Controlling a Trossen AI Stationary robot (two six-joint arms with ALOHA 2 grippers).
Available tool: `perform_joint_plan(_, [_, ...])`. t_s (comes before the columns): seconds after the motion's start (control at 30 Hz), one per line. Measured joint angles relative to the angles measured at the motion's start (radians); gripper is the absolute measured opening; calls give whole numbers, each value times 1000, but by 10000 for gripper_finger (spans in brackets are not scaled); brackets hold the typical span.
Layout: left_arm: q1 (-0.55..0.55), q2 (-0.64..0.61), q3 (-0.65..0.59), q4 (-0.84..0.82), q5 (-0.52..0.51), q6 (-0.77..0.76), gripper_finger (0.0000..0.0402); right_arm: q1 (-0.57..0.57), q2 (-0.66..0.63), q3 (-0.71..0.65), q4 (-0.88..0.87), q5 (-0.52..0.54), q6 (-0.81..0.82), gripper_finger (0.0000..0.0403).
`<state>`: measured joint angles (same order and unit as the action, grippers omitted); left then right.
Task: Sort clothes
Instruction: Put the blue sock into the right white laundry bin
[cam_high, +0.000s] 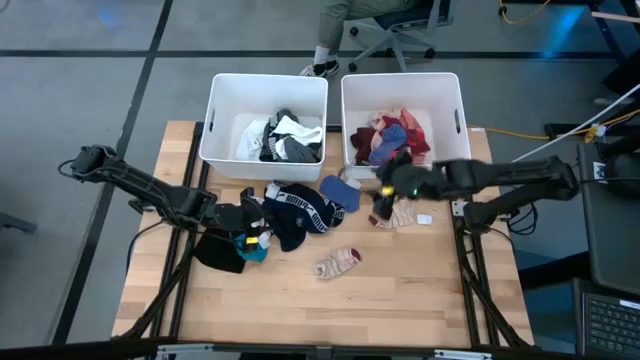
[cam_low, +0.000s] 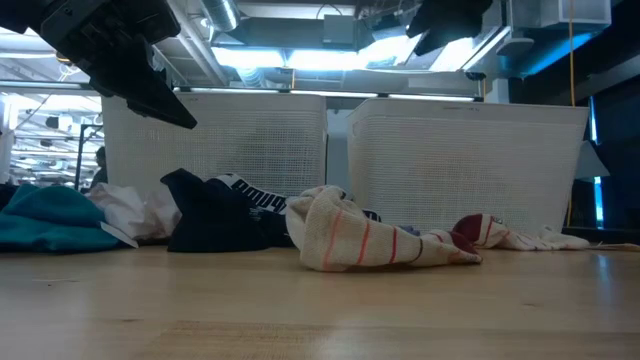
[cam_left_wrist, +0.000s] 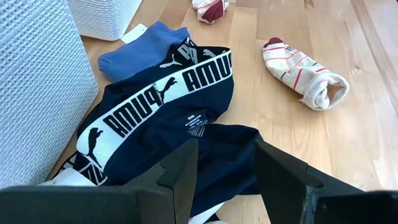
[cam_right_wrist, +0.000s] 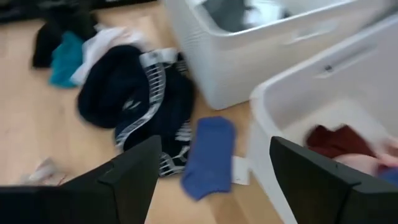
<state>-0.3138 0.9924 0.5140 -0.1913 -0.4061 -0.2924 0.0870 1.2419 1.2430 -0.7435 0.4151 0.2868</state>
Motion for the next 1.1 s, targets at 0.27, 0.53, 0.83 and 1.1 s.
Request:
perform_joint_plan(0.27, [0,0,0,0,0,0,143,112,97,-131,140,18,-6,298])
perform_joint_plan(0.53, [0,0,0,1,0,0,143,116,226,-200,214,59,-3,298])
perform_joint_plan(0.83, [0,0,0,1,0,0,143,91,345,-200,223,110,-7,263])
perform_joint_plan(1.1, [0,0,0,1,0,0,143,13,450,-199,224,107,-53,181])
